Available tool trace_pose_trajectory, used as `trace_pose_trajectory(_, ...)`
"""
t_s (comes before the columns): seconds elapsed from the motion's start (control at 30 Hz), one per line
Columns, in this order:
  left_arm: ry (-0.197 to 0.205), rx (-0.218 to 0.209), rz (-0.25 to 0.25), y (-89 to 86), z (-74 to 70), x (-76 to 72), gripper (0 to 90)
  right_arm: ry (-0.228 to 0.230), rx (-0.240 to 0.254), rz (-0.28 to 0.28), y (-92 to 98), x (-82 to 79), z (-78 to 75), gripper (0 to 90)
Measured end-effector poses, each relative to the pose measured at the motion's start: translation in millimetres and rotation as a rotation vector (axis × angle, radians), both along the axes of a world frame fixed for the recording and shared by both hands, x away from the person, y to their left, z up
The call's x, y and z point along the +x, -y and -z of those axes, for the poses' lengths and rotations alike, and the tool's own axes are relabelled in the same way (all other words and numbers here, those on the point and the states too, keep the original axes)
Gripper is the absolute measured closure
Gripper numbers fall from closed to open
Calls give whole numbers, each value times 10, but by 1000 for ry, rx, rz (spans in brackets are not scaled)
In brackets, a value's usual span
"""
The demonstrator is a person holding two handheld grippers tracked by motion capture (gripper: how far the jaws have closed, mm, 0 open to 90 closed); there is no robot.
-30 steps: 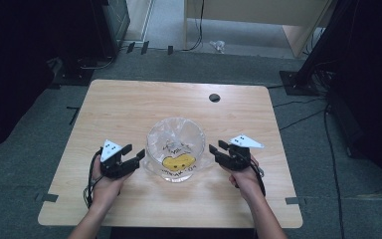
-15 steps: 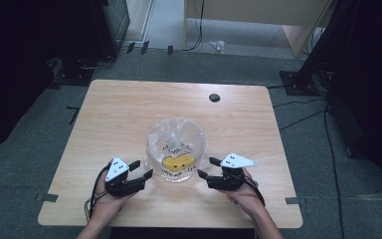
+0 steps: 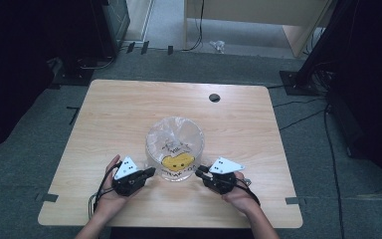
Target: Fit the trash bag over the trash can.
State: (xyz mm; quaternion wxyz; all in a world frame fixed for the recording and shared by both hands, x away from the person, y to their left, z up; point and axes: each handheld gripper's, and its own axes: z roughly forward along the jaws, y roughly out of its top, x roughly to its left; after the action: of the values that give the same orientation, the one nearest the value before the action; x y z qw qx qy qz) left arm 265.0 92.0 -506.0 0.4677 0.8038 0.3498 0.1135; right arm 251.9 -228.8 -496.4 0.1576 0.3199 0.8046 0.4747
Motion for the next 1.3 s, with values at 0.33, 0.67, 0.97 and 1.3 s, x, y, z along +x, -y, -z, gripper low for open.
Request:
trace_pose_trajectory(0.33, -112, 74, -80, -138, 112, 58, 900, -112, -103, 59, -26, 32, 141, 900)
trace_pose_trajectory(0.67, -61, 27, -165, -309, 31, 18, 542, -141, -86, 13, 24, -5, 168, 539)
trace_pose_trajectory(0.97, 68, -49, -191, -364, -152, -43, 336, -58, 12, 61, 251, -54, -107, 477)
trace_pose_trajectory(1.3, 55, 9, -341, -527, -161, 34, 207, -18, 47, 197, 360, -10, -289, 731)
